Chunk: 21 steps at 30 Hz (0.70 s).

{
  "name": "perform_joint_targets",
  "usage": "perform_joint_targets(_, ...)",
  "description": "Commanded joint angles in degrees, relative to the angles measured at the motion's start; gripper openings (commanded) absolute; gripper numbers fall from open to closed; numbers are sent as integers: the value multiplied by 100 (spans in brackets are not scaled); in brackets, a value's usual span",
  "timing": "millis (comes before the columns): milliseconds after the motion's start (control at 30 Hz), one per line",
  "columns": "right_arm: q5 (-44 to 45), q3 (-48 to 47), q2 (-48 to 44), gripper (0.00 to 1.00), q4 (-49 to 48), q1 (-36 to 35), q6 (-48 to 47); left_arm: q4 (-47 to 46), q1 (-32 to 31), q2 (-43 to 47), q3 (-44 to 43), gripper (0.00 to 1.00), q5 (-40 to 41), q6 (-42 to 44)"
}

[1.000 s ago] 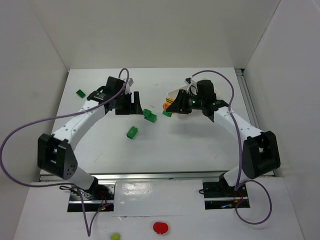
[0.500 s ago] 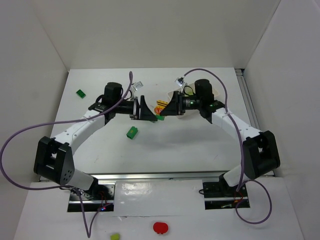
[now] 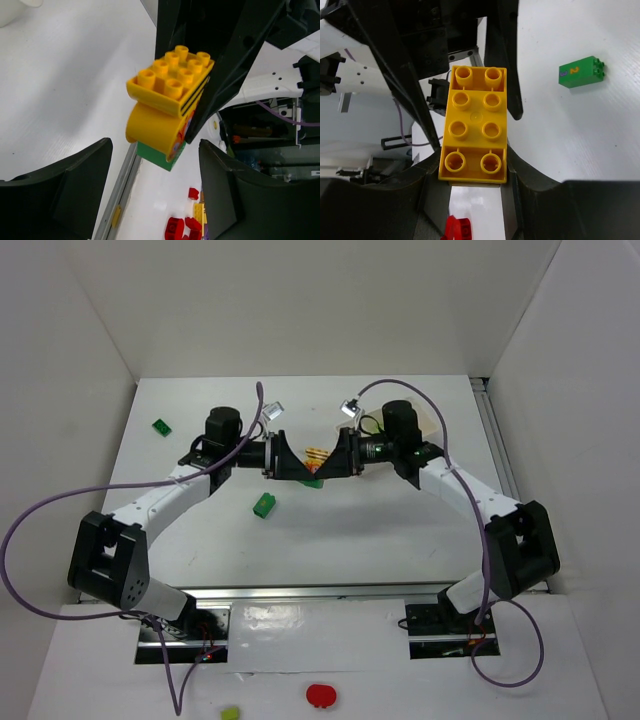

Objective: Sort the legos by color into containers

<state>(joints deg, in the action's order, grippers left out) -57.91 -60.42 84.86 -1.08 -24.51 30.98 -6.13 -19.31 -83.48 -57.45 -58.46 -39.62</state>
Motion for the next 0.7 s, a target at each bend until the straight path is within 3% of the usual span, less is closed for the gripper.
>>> perform_joint_targets(0, -335, -259, 13, 37, -402, -124, -75, -809, 85, -10, 163, 79, -262, -317)
perform_joint_targets(267, -388, -259, 66, 37, -454, -247, -75, -1373, 147, 43, 305, 64, -500, -626)
perform_joint_targets(367, -317, -259, 119, 37, -385, -247, -75, -1548, 200, 43, 305, 51, -632, -741)
perform_joint_targets(400, -256, -259, 171, 38, -384, -247, -75, -1549, 200, 43, 305, 35, -684, -793)
perform_joint_targets(433, -256, -259, 171, 38, -323, -247, -127, -1549, 200, 43, 305, 27, -685, -793)
perform_joint_targets(500, -125, -321, 171, 50, -270, -247, -128, -1462, 261, 95, 305, 3, -746, -793)
perform_joint_targets(667, -72, -487, 224, 73, -208, -247, -180, -1321, 375, 95, 243, 0, -860, -661)
